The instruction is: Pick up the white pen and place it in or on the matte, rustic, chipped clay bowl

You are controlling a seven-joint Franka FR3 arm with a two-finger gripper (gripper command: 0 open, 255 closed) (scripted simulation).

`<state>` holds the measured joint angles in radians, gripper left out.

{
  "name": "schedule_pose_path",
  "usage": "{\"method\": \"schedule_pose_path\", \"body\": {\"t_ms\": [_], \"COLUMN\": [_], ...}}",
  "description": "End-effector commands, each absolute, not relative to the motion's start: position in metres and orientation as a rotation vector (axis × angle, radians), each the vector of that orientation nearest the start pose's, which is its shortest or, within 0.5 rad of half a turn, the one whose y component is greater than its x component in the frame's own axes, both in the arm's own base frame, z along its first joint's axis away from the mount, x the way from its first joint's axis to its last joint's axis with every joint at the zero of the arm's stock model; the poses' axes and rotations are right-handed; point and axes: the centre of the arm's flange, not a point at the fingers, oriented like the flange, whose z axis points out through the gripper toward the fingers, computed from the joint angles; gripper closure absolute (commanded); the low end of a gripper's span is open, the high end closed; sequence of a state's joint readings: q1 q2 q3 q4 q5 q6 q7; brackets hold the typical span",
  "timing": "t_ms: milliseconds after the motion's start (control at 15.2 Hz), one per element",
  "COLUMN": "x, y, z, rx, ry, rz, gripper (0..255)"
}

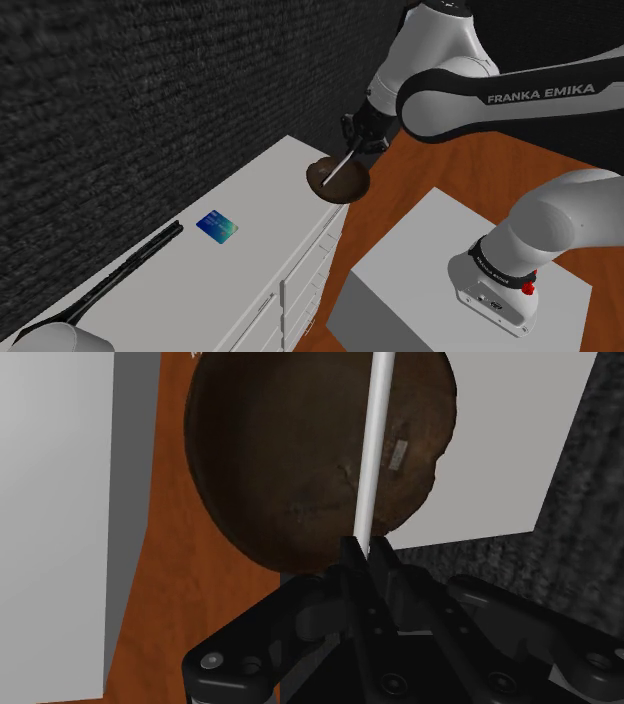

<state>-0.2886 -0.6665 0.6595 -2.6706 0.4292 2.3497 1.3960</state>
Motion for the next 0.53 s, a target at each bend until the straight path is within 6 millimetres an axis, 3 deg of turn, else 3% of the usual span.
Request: {"method": "schedule_pose_path", "body": {"t_ms": [0,330,462], "x": [0.362,0.362,0.362], "y": [0.141,0.141,0.141], "z": [0.414,0.389,0.389], "rx": [-2.301,-2.301,-2.301], "ry": [1.846,1.846,1.846], "rz": [-0.328,-0.328,-0.328], "gripper": [255,255,255]}}
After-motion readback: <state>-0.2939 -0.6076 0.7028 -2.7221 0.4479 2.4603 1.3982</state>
